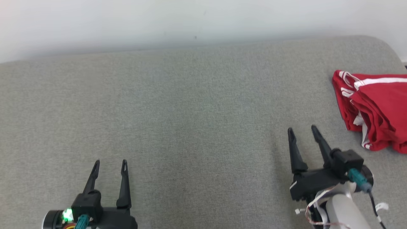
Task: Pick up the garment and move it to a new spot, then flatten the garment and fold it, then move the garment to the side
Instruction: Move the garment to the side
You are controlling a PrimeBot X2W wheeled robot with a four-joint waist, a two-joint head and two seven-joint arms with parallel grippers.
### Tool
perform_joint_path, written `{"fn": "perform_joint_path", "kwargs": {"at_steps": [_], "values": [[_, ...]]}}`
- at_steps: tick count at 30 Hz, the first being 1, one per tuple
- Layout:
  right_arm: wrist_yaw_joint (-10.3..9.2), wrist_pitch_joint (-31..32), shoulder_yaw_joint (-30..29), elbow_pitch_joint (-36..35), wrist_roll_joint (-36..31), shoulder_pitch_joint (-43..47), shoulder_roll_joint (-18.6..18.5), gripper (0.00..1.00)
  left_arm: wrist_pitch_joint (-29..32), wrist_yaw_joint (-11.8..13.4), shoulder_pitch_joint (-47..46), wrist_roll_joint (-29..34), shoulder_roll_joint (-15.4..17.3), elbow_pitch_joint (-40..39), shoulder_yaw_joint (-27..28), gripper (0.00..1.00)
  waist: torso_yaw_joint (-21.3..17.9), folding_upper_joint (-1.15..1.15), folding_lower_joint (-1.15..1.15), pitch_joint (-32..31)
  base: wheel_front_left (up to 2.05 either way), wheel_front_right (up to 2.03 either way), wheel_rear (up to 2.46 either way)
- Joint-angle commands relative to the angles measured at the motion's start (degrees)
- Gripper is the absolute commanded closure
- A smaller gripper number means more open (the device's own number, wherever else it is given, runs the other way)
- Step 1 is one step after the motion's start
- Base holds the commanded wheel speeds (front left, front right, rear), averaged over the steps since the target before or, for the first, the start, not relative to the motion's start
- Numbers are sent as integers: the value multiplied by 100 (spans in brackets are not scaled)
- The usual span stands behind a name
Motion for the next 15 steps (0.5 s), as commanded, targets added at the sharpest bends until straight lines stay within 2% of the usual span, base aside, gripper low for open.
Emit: {"fn": "perform_joint_path", "kwargs": {"at_steps": [1, 15], "values": [[-17, -23, -27, -85, -83, 162, 62, 0, -13, 16, 121, -25, -13, 2, 47, 0, 99, 0, 1, -150, 0, 0, 0], [-17, -23, -140, -359, -432, 759, 328, 0, -14, -11, 467, -36, -17, -29, 307, 0, 242, 0, 1, -609, 0, 0, 0]]}}
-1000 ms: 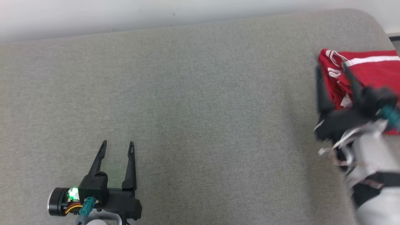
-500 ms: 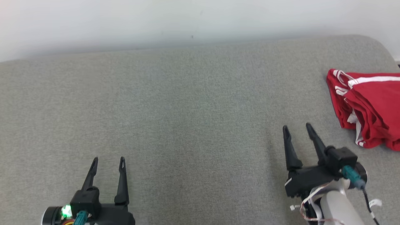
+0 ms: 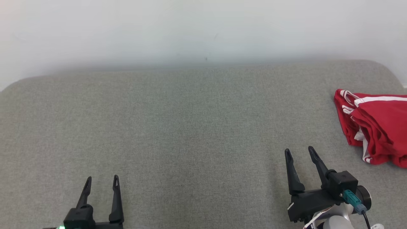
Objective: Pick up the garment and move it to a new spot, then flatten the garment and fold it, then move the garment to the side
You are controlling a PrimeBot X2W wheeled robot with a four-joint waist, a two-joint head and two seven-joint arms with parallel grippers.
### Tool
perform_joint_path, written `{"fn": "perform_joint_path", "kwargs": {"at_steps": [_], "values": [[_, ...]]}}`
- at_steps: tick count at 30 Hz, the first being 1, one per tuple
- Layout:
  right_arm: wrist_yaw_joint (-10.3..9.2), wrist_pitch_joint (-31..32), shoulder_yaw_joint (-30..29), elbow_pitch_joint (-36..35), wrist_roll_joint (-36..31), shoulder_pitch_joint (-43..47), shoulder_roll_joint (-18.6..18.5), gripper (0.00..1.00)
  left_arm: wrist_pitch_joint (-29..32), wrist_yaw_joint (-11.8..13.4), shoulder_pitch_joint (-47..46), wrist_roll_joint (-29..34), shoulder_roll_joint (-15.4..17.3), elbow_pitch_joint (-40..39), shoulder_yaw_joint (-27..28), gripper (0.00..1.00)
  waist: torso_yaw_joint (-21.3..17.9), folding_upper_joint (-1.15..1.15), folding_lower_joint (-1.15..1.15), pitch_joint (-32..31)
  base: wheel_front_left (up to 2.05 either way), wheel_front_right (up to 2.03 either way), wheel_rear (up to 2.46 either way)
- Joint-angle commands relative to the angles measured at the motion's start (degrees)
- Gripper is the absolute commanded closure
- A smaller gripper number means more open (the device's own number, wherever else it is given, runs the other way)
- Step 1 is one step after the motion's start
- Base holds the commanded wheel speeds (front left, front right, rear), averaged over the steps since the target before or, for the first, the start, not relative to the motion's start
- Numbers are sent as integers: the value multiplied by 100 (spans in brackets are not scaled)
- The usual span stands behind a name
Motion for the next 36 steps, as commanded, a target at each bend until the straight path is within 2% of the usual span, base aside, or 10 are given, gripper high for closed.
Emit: {"fn": "perform_joint_path", "kwargs": {"at_steps": [1, 13, 26, 36], "values": [[-17, -22, -5, -29, -27, 74, 34, 0, -13, 2, 66, -17, -7, -14, 24, 0, 14, 0, 1, -78, 0, 0, 0], [-17, -22, -87, 109, -234, 308, 81, 0, -13, -34, 228, -103, -10, 3, 61, 0, -33, 0, 1, -230, 0, 0, 0], [-18, -22, 13, 205, -168, 366, 81, 0, -13, -48, 336, -173, -10, 161, -24, 0, -54, 0, 1, -241, 0, 0, 0], [-18, -22, 59, 162, -139, 343, 81, 0, -14, -164, 338, -297, -10, 169, -89, 0, -56, 0, 1, -232, 0, 0, 0]]}}
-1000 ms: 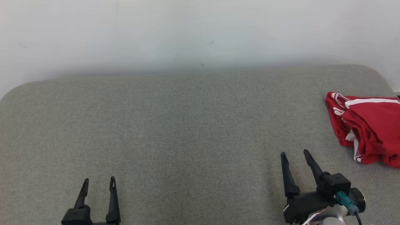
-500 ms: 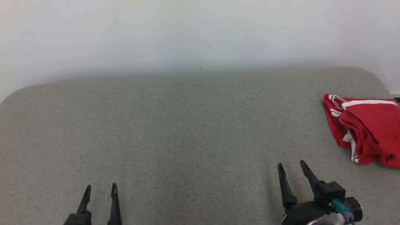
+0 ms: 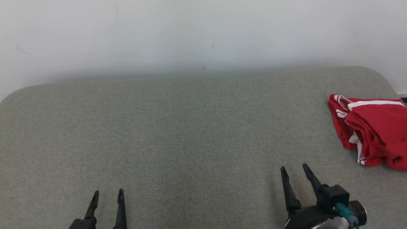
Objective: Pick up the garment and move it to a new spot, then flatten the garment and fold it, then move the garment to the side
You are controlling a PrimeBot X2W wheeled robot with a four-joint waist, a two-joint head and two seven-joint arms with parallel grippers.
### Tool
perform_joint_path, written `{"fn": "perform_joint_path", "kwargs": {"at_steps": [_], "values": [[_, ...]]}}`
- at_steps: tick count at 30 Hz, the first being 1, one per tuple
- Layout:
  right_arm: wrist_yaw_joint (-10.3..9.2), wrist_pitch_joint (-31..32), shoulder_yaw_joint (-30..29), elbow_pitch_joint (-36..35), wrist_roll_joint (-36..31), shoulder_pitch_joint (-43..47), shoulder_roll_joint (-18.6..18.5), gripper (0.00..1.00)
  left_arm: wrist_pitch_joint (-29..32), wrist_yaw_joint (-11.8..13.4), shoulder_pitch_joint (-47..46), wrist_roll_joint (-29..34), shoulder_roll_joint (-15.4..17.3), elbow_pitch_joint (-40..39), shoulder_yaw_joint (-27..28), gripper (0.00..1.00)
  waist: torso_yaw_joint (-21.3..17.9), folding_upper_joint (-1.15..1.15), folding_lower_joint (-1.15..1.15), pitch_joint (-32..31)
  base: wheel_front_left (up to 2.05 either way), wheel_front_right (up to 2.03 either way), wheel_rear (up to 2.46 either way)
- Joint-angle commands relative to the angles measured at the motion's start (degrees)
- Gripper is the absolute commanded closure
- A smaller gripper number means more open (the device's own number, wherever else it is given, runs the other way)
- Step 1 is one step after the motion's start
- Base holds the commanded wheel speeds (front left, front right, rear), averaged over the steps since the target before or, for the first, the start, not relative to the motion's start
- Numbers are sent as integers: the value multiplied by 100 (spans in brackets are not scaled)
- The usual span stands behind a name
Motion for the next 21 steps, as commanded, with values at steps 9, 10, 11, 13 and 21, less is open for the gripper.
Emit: {"fn": "perform_joint_path", "kwargs": {"at_steps": [9, 10, 11, 13, 21], "values": [[1, 192, -91, 257, 421, 94, 3, 100, 157, -18, 9, -407, -11, 268, 72, 100, 2, 0, 0, -6, 0, 0, 0], [1, 225, -102, 240, 547, 93, 3, 100, 189, -24, 1, -526, -10, 259, 83, 100, 3, 0, 0, -8, 0, 0, 0], [1, 254, -110, 220, 671, 95, 3, 100, 218, -29, -6, -645, -10, 247, 91, 100, 3, 0, 0, -9, 0, 0, 0], [0, 304, -120, 175, 918, 103, 3, 100, 270, -39, -14, -878, -10, 220, 102, 100, 4, 0, 0, -12, 0, 0, 0], [-1, 486, -152, 3, 1836, 138, 4, 100, 461, -80, -44, -1755, -9, 112, 140, 100, 8, 0, 0, -24, 0, 0, 0]]}}
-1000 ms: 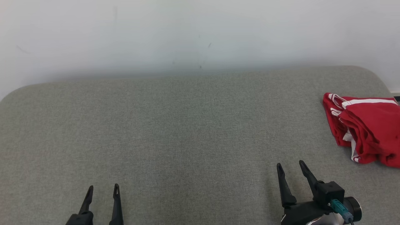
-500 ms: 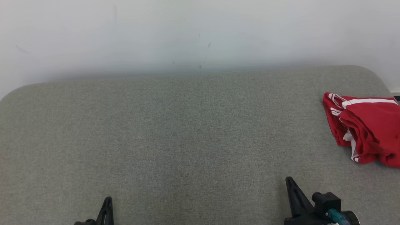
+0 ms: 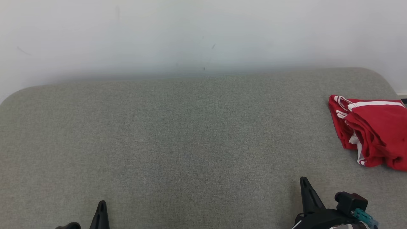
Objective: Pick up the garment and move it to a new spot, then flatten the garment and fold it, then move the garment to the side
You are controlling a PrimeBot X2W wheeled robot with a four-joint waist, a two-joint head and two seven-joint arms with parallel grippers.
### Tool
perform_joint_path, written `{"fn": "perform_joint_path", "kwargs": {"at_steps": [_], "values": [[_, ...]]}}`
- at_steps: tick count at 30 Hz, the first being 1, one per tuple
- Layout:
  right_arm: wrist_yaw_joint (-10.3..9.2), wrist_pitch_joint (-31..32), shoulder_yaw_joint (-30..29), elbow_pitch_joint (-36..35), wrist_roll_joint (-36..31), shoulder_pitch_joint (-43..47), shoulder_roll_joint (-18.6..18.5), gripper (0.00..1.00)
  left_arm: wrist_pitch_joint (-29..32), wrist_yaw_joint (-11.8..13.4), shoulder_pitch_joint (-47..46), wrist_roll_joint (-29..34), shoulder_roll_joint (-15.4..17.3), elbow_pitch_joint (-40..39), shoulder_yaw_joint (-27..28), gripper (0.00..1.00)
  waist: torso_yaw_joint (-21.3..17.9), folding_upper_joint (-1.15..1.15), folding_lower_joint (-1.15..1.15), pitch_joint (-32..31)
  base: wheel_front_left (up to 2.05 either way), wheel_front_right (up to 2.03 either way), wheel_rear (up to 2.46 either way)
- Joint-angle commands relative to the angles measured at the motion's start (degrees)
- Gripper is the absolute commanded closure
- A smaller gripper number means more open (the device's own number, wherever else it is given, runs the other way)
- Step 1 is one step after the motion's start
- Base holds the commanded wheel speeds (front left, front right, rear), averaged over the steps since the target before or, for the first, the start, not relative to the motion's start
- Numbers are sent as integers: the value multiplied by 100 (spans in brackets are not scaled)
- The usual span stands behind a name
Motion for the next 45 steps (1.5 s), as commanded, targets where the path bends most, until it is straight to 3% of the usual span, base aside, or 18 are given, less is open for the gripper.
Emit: {"fn": "perform_joint_path", "kwargs": {"at_steps": [1, 20, 45], "values": [[-2, 56, -26, -137, 292, -83, 1, 100, 48, -34, -135, -293, 14, -129, 35, 100, 1, 0, 0, -2, 0, 0, 0], [-4, 476, -149, -422, 2117, -66, 4, 100, 475, -114, -234, -2036, 17, -295, 160, 100, 10, 0, 0, -30, 0, 0, 0], [-7, 910, -286, -693, 3957, -58, 7, 100, 920, -194, -342, -3796, 19, -451, 292, 100, 21, 0, 0, -66, 0, 0, 0]]}}
